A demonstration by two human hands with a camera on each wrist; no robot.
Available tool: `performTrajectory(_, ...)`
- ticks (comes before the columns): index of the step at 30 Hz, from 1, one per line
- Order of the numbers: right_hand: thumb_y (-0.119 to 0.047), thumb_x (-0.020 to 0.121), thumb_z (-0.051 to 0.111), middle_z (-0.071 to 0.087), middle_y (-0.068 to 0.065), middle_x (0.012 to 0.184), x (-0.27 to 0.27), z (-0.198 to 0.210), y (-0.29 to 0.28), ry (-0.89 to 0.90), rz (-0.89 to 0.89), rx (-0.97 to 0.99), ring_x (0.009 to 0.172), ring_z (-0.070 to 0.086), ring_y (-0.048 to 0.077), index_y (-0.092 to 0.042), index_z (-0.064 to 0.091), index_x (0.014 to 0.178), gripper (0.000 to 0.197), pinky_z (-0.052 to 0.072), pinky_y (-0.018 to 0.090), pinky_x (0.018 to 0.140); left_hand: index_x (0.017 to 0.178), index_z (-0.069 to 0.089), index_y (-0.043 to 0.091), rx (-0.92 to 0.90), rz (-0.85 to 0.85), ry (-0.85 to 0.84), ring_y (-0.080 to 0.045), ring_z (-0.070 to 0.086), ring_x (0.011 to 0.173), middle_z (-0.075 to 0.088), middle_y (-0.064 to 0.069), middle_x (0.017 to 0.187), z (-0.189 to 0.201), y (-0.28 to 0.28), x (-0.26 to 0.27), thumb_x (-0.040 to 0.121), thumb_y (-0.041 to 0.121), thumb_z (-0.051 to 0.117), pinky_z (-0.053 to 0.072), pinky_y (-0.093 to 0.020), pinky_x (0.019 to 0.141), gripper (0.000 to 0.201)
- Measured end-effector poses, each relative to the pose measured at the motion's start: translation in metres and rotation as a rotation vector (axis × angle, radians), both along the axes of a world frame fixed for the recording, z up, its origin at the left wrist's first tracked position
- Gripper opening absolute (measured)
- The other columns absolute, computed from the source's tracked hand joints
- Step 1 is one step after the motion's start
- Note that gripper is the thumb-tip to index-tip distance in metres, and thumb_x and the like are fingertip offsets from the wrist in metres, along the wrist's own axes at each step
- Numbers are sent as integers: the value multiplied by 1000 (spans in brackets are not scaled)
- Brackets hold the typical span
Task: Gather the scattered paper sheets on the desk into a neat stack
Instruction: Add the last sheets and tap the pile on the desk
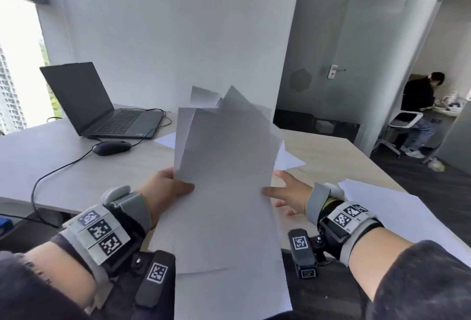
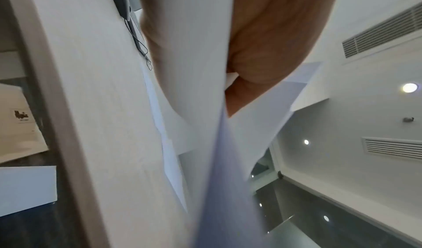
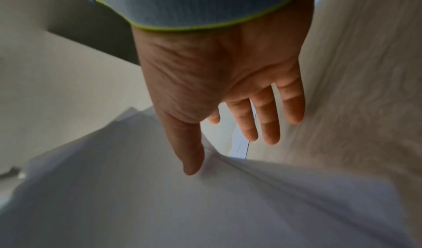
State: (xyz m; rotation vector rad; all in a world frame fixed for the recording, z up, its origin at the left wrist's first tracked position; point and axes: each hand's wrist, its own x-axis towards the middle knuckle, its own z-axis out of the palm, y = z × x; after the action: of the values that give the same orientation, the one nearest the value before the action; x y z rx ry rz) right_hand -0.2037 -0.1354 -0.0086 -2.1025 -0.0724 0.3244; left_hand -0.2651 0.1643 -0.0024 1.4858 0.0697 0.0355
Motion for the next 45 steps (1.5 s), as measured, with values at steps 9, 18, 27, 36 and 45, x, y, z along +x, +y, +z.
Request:
performTrajectory(9,-1,90,65,75,18,105,38,21,7,-70,-126,723,87,73,30,-4,70,106,17,60,42,81,103,71,10,-78,10,-201,-25,75,70,79,-10,89,34,-17,53,71,5,73,62,-42,71,32)
performTrajectory(18,1,90,63,75,15,102,80,86,-3,-319,-148,876,91,70,31,-5,72,101,16,58,45,88,102,74,16,6,102,-422,-23,77,82,80,-4,93,98,-35,129,81,20,82,61,-40,79,23)
performTrajectory(27,2,84,73,75,18,106,93,51,-7,-279,-181,718,104,71,38,-3,74,100,17,58,43,90,102,75,12,83,33,-262,-29,77,89,79,-11,99,50,-33,169,64,28,85,59,-31,70,42)
performTrajectory(36,4,85,70,76,15,103,113,73,-5,-407,-177,800,100,72,34,-5,75,98,17,56,45,94,92,76,13,-22,64,-353,-26,73,79,79,-5,89,69,-46,183,66,26,80,60,-38,81,29)
performTrajectory(45,-20,64,92,76,18,105,111,16,-11,-299,-151,665,102,73,33,1,74,102,48,53,49,99,111,72,20,64,6,-242,-25,74,102,79,-1,107,18,-48,186,49,48,90,56,-49,98,71)
